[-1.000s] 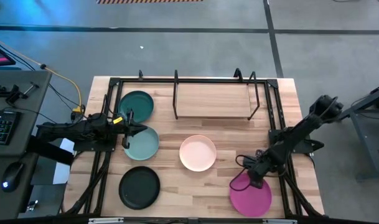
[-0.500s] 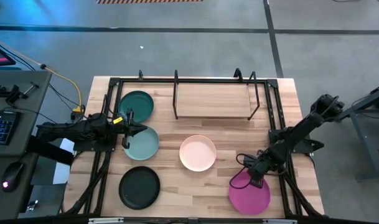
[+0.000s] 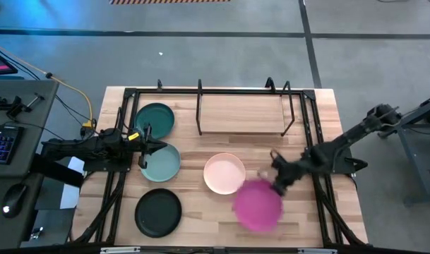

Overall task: Place and stack plates onto a shelf
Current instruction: Put the pink plate on the shelf

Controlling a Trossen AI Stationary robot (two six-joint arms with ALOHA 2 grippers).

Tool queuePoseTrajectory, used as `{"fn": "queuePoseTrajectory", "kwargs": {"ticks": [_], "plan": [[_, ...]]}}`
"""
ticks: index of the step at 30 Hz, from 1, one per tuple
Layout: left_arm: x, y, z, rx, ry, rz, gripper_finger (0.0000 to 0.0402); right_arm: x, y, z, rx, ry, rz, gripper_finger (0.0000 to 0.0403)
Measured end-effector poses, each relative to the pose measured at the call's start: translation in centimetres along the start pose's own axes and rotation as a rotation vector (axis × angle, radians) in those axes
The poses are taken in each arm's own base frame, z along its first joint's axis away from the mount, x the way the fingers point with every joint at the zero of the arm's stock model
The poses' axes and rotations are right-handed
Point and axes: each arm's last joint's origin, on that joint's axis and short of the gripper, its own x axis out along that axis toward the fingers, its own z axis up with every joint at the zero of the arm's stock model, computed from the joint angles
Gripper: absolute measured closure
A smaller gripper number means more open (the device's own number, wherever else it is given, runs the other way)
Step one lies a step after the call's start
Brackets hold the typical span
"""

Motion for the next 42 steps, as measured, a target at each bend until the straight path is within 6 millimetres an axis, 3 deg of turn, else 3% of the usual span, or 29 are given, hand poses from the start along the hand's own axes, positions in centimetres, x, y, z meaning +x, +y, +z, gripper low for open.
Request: {"fn": "queuePoseTrajectory", "kwargs": {"ticks": [5, 9, 19, 32, 42], "plan": [[0.0, 0.0, 0.0, 0.000, 0.000, 0.000, 0.0401, -0.8, -1.2, 4.1, 0.336, -0.387, -0.045, 0.0403], [0.0, 0.0, 0.0, 0.000, 0.000, 0.000, 0.0401, -1.0, -2.5, 6.1, 0.567, -0.643, -0.105, 0.0403], [0.0, 0.0, 0.0, 0.000, 0.000, 0.000, 0.0401, 0.0, -5.0, 7.5, 0.905, -0.991, -0.218, 0.0403], [0.0, 0.0, 0.0, 0.000, 0.000, 0.000, 0.0401, -0.2, -7.4, 9.1, 1.032, -1.089, -0.345, 0.0403], [0.0, 0.0, 0.0, 0.000, 0.000, 0.000, 0.0401, -0.6, -8.2, 9.7, 1.029, -1.051, -0.420, 0.0403]]}}
